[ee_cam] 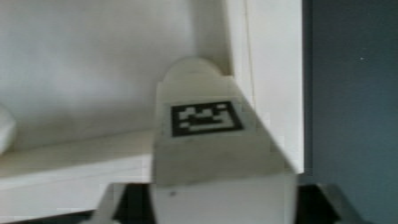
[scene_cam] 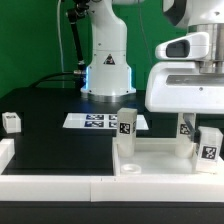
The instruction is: Assemble square table
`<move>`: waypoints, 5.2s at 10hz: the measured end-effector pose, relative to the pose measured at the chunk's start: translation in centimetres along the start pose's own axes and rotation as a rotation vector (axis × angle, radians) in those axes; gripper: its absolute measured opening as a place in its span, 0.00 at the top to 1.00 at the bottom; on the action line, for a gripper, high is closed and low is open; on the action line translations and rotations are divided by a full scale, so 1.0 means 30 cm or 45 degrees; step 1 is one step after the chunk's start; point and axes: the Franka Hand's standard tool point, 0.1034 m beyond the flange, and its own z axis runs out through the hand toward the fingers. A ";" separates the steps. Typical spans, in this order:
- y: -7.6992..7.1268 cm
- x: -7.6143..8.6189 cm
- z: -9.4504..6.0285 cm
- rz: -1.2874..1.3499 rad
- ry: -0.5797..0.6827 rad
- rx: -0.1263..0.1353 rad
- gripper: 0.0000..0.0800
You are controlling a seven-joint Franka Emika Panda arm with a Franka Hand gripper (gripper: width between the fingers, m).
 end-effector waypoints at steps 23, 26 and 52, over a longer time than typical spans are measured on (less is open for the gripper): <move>0.001 0.006 -0.003 -0.116 0.016 -0.020 0.32; 0.006 0.006 -0.002 0.042 0.015 -0.019 0.64; 0.245 -0.021 -0.151 2.208 -0.111 0.223 0.19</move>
Offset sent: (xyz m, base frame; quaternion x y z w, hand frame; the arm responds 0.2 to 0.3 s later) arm 0.0021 0.0018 0.0046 -0.0330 -0.0259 0.3175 0.9473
